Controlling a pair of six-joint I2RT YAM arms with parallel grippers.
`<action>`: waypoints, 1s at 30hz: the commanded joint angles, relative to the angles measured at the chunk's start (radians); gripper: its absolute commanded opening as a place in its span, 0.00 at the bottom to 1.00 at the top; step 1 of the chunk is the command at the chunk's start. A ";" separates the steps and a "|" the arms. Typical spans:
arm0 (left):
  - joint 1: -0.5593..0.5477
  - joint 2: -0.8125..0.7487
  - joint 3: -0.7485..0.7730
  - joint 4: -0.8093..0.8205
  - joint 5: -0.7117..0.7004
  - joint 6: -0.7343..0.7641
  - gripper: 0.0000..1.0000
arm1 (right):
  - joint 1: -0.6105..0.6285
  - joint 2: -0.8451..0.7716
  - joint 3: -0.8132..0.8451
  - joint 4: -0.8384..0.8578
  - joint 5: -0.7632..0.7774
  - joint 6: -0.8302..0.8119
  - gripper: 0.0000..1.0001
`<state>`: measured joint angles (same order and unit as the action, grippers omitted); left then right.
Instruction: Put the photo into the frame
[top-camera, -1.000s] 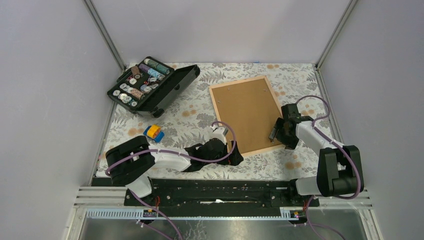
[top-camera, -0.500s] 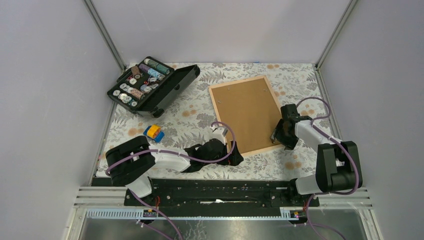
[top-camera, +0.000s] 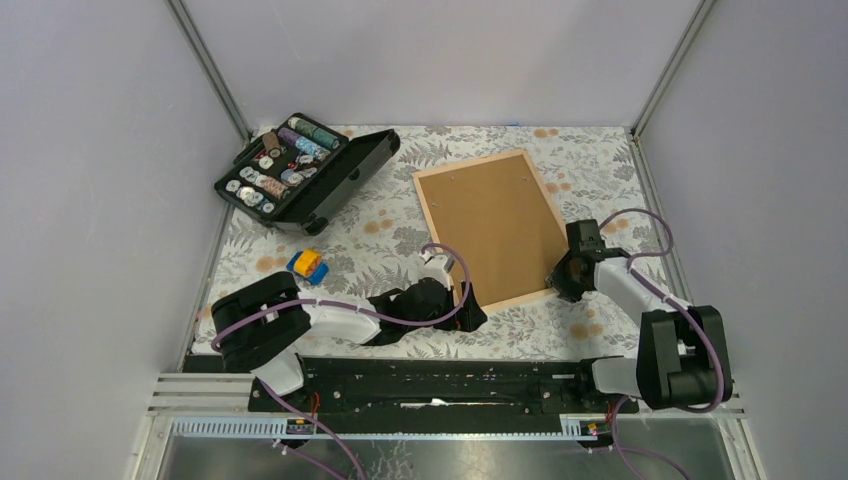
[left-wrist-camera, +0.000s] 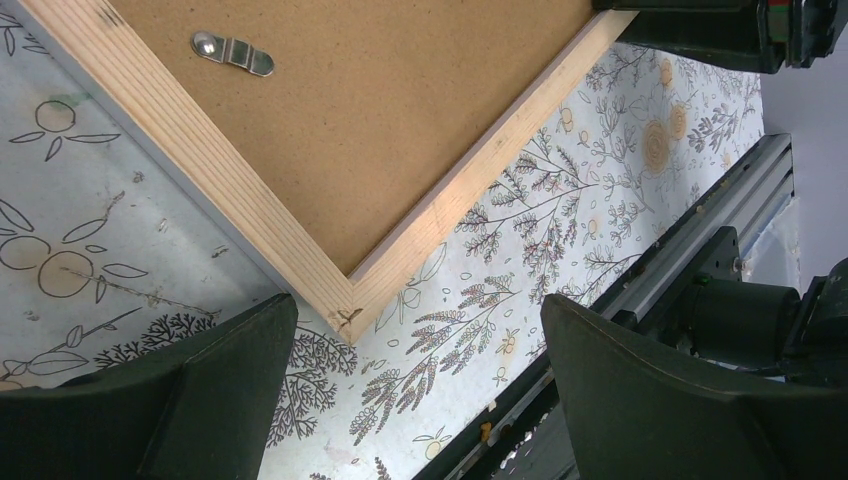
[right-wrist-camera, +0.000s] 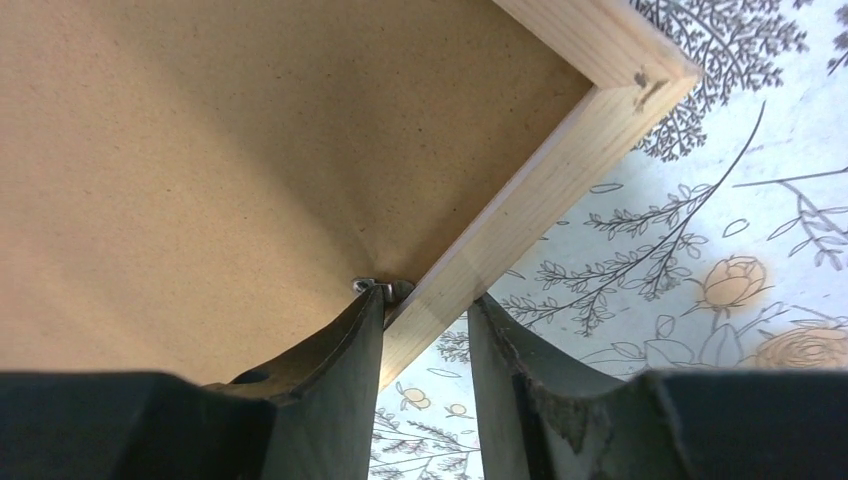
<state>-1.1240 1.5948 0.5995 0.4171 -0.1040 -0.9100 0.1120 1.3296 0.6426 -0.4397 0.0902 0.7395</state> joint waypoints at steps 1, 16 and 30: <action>0.001 -0.005 -0.029 -0.005 0.023 -0.012 0.98 | 0.007 -0.081 -0.092 0.015 -0.147 0.123 0.00; 0.002 -0.031 -0.008 -0.024 0.085 0.010 0.98 | -0.014 -0.218 -0.037 -0.087 -0.029 0.006 0.99; -0.140 0.298 0.349 -0.017 0.286 -0.005 0.95 | -0.045 -0.040 -0.005 -0.036 -0.134 -0.166 0.76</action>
<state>-1.1988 1.8065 0.8356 0.4160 0.0929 -0.9203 0.0631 1.3010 0.6434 -0.4637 -0.0139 0.6285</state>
